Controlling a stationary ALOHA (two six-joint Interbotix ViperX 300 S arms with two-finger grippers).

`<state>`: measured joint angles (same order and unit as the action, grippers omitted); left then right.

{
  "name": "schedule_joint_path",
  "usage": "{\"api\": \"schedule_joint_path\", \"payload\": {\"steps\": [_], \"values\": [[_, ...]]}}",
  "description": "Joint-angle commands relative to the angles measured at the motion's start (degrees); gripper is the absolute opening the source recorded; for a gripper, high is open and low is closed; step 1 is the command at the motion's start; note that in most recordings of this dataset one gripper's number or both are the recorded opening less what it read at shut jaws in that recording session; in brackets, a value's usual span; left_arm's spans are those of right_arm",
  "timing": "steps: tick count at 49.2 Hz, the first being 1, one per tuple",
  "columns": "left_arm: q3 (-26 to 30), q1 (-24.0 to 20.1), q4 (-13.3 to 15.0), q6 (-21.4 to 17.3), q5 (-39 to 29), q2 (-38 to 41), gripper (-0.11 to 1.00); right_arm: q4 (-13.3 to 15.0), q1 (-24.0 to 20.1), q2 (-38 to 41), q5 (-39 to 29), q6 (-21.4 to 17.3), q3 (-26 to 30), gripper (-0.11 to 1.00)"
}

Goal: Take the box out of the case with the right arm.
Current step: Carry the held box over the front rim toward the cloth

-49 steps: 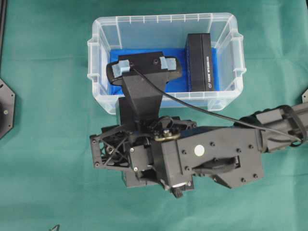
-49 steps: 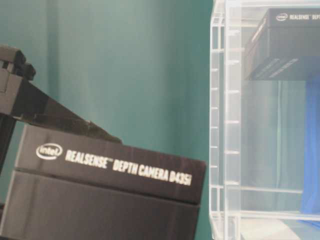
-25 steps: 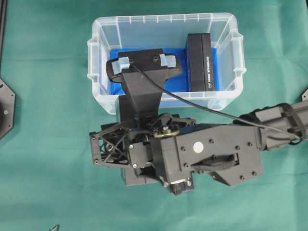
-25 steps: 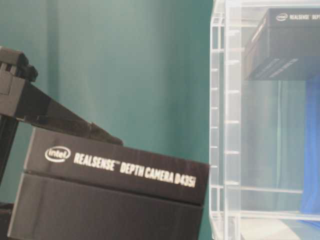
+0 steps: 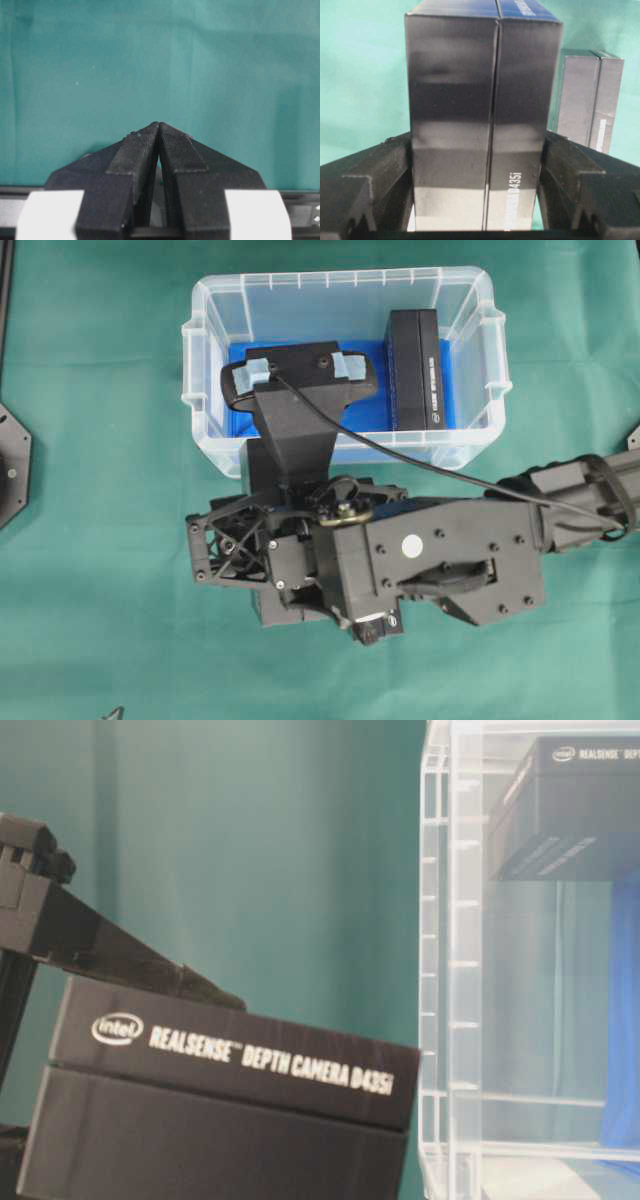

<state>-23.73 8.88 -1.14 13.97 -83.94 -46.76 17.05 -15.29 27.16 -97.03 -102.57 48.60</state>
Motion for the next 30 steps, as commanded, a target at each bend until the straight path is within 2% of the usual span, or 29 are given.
{"api": "schedule_joint_path", "payload": {"steps": [1, 18, 30], "values": [[0.5, 0.2, -0.2, 0.0, 0.4, 0.3, 0.0, 0.1, -0.1, -2.7, -0.4, -0.2, 1.5, 0.68], [-0.4, 0.2, -0.2, 0.0, 0.5, 0.3, 0.0, -3.3, -0.5, 1.8, -0.2, -1.3, 0.4, 0.68], [-0.4, 0.2, -0.2, 0.1, 0.5, 0.2, 0.0, -5.5, -0.7, 3.7, 3.7, -3.5, -4.4, 0.68]]}}
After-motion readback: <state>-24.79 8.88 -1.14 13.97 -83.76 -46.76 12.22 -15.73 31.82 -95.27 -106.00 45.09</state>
